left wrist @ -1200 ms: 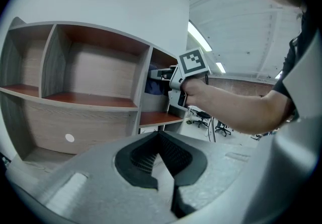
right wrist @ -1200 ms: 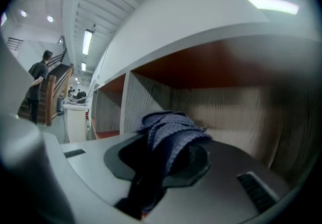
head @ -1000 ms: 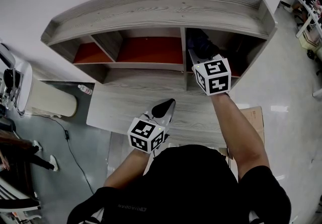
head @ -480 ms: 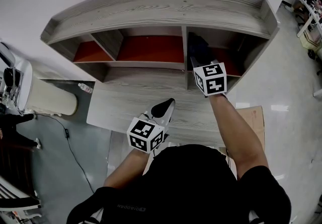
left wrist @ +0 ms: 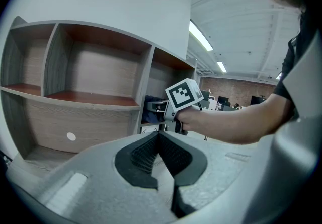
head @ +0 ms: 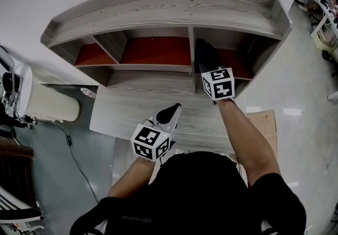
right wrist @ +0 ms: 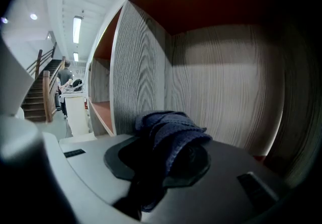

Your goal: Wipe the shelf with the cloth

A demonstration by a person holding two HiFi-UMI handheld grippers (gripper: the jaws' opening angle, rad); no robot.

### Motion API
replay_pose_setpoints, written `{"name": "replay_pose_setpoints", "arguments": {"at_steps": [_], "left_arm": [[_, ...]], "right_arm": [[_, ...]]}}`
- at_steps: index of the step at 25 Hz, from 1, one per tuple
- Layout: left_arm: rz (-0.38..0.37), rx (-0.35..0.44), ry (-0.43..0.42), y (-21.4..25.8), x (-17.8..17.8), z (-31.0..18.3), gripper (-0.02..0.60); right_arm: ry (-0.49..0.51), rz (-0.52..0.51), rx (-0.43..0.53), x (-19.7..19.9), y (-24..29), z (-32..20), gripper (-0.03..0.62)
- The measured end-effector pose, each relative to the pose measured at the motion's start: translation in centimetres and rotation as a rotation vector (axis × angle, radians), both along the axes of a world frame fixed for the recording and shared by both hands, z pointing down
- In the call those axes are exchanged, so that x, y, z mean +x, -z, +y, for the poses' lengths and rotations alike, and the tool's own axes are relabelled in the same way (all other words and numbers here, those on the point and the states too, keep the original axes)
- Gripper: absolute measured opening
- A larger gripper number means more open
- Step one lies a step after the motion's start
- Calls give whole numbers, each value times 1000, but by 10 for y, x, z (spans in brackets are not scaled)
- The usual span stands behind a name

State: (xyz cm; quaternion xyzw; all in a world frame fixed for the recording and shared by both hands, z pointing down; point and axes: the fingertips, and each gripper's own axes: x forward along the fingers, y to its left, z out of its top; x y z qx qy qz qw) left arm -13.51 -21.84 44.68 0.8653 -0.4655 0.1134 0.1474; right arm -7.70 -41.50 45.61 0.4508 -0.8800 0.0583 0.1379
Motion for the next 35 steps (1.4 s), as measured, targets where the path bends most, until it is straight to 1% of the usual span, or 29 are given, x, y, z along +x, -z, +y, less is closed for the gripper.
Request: {"name": "replay_pose_setpoints", "arguments": {"at_steps": [10,17,22,35], "left_arm": [[2,-1,3,0,-1,1,8],[2,-3,-1,-2,-1,1,8],[5,-2,-18,-1,5,0,8],[8,5,-82,1,29,-5,8]], "right_arm": [[-7,8,-11,0,-9,-1,95],[-28,8,-8,9,-6,-1,97],[-68,7,-13,29,-6,-3,95],[-203,2,-23,95,-6,-7,95]]}}
